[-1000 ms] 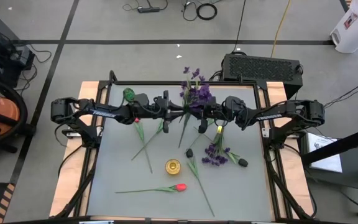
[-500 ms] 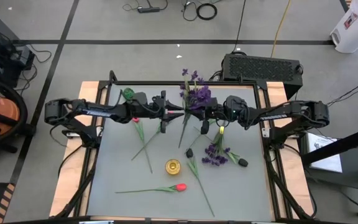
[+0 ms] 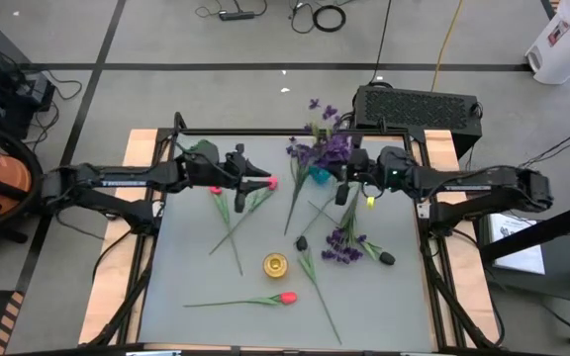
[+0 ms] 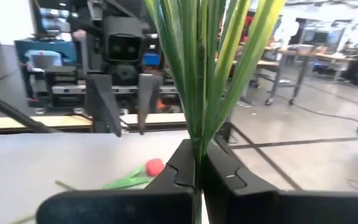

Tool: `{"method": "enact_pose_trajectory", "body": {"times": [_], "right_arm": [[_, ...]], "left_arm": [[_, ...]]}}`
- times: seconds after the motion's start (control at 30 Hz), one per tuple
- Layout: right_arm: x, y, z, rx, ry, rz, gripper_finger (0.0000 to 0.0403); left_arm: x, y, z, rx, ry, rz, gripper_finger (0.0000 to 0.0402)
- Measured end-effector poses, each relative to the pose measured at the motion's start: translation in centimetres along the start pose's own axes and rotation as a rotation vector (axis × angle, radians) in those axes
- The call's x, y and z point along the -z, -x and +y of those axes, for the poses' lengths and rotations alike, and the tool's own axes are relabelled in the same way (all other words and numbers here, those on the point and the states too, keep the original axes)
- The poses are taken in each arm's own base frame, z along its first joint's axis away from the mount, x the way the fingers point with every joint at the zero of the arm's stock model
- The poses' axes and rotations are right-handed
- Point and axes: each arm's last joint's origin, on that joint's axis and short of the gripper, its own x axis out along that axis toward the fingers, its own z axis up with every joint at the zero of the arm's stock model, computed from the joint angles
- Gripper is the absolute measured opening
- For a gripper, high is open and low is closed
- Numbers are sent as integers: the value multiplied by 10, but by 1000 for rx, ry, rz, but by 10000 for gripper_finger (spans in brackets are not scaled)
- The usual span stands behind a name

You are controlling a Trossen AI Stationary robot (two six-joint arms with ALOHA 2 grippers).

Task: Sort flowers into vase by color
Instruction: Put the left purple flowers into the blue vase

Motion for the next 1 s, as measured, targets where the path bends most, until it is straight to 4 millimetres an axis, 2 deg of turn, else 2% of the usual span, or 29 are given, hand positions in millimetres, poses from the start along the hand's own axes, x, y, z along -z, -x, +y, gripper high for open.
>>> {"method": "enact_pose_trajectory", "body": {"times": [0.2,0.37,0.63,0.73,1.0], "right_arm": [[-12,20,-20,76,14,-4,0],[-15,29,-37,149,19,0,0],[-11,30,-61,248,32,18,0],[-12,30,-69,229,-1,-12,0],[-7,23,-75,192,-89,-18,0]], "left_arm": [[-3,23,-2,-134,-18,-50,116],[3,44,-4,-197,-21,-83,116],[21,76,-8,-312,-9,-114,116],[26,86,-9,-338,-5,-129,116],[28,109,-11,-413,1,-109,116]]}}
